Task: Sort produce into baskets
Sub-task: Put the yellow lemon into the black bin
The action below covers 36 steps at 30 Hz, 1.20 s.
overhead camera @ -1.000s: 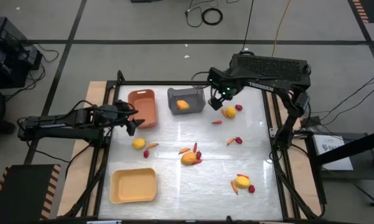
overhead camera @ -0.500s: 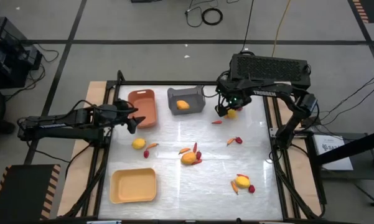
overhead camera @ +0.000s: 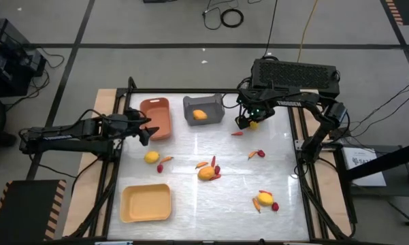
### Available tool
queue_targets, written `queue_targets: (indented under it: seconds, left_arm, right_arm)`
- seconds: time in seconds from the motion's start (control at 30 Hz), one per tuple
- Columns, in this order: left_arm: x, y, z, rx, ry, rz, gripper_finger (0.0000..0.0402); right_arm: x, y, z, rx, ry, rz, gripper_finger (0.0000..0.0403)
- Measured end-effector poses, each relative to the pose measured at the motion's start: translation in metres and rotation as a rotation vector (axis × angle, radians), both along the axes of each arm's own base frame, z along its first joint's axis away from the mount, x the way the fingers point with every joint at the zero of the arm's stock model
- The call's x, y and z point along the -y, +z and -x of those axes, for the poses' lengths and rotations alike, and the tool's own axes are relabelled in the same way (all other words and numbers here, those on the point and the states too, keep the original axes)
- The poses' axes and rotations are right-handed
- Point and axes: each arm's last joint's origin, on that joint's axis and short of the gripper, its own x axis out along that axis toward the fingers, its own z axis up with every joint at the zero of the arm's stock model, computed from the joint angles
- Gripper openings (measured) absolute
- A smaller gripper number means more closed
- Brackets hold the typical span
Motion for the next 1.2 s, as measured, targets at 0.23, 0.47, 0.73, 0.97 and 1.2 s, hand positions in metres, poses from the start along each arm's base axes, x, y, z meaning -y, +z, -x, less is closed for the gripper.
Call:
queue_targets:
  seconds: [0.23,0.47,0.73,0.97,1.2]
  left_arm:
    - [0.000,0.000,0.000,-0.001,0.000,0.000,0.0326]
    - [0.000,0.000,0.000,-0.002,0.000,0.000,0.0326]
    - [0.000,0.000,0.000,-0.001,0.000,0.000,0.0326]
    - [0.000,0.000,0.000,-0.002,0.000,0.000,0.0326]
    - [0.000,-0.001,0.000,-0.010,-0.010,0.003,0.0326]
  right_arm:
    - [-0.001,0.001,0.001,0.006,0.002,-0.011,0.0211]
    - [0.000,0.023,0.000,0.062,0.002,0.028,0.0187]
    - [0.009,0.085,-0.030,0.320,0.012,0.195,0.0196]
    - [0.004,0.110,-0.071,0.629,0.071,0.353,0.0196]
    - [-0.001,0.090,-0.096,0.666,0.105,0.352,0.0196]
